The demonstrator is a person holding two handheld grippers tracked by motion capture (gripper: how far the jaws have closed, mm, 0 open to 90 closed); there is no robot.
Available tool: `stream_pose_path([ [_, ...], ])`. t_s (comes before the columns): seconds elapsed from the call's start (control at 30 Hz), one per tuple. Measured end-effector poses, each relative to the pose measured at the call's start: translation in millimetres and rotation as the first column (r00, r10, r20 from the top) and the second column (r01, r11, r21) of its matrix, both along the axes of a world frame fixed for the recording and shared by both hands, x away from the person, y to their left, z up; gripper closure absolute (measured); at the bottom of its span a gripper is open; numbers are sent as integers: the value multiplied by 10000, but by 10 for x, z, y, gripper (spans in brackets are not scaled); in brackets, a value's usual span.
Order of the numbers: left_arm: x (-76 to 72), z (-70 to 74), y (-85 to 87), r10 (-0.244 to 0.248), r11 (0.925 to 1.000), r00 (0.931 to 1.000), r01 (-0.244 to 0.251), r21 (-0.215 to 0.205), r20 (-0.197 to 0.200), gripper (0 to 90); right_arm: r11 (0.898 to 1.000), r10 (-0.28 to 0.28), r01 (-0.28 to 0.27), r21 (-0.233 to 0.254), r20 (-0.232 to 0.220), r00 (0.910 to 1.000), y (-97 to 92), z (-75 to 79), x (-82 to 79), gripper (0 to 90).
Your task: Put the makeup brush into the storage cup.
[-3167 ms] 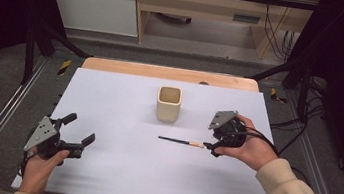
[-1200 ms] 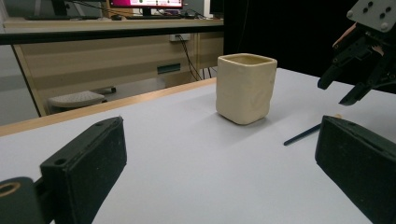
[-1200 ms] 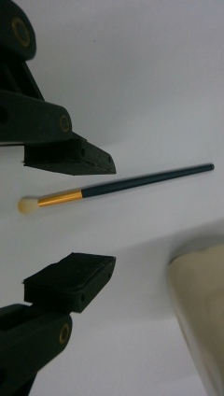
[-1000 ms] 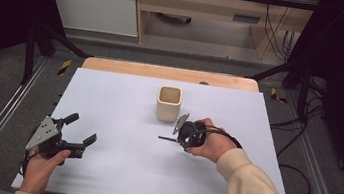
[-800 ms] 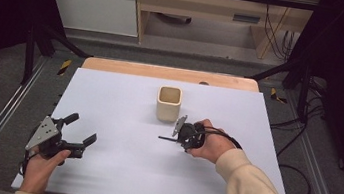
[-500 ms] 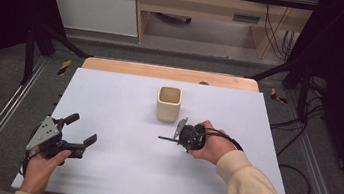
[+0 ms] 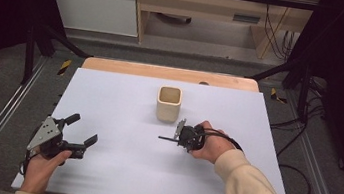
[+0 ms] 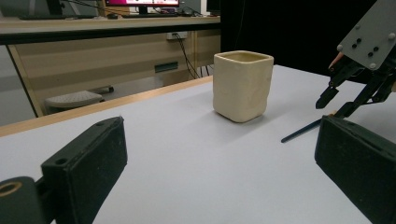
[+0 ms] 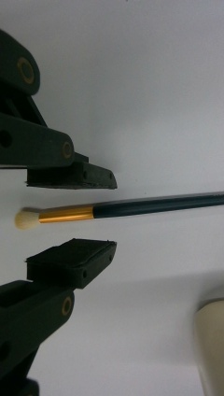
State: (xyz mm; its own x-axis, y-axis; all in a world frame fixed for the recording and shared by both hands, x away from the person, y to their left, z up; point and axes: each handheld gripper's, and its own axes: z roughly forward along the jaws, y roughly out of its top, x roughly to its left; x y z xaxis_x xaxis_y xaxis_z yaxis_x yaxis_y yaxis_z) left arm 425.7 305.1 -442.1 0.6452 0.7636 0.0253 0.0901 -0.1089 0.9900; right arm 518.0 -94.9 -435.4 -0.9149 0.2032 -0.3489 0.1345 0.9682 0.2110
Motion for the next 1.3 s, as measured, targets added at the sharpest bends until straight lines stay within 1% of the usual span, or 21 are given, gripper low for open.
stream_pose_path([
  [0.07,0,0,-1,-1,10000,10000,1,-2,1,19,10000,-76,76,-12,-34,10000,4,-1,-4,639],
  [0.1,-1,1,0,4,10000,10000,-4,0,1,19,10000,70,-70,-16,-4,10000,1,-8,6,639],
  [0.13,0,1,1,12,10000,10000,-12,5,-2,19,9999,92,-92,-50,-49,9999,3,-11,7,639],
  [0.27,2,0,3,19,10000,10000,-19,8,-10,19,9999,16,-18,-126,-150,9999,3,-22,9,648],
  [0.4,2,-1,0,7,10000,10000,-7,21,-11,19,9999,51,-53,-150,-164,9999,0,-30,18,649],
  [0.5,3,-2,2,15,10000,10000,-15,33,-15,19,9998,89,-94,-196,-272,9996,-3,-40,27,650],
  [0.57,4,-3,2,19,10000,10000,-19,52,-34,19,9995,209,-216,-239,-330,9992,-5,-55,41,652],
  [0.63,4,-3,1,15,10000,10000,-15,55,-36,19,9996,142,-150,-234,-329,9994,-3,-63,38,653],
  [0.77,5,-5,-2,8,10000,10000,-8,68,-47,19,9988,288,-303,-372,-403,9988,-4,-77,52,679],
  [0.87,5,-5,-1,12,10000,10000,-12,61,-47,19,9987,231,-253,-441,-490,9985,-3,-85,51,703],
  [0.97,6,-6,-2,9,10000,10000,-8,67,-48,19,9984,206,-234,-515,-532,9984,-2,-90,57,714],
  [1.1,8,-8,-6,-11,9999,10000,12,116,-53,20,9979,264,-298,-579,-589,9979,-6,-93,68,720],
  [1.13,8,-9,-8,-21,9999,10000,22,137,-62,20,9972,372,-409,-624,-596,9975,-12,-100,76,725],
  [1.23,9,-9,-10,-23,9999,10000,24,133,-64,20,9969,372,-417,-670,-674,9970,-21,-106,81,733],
  [1.3,11,-11,-12,-19,9999,10000,20,144,-75,20,9969,372,-415,-672,-643,9972,-25,-106,88,738],
])
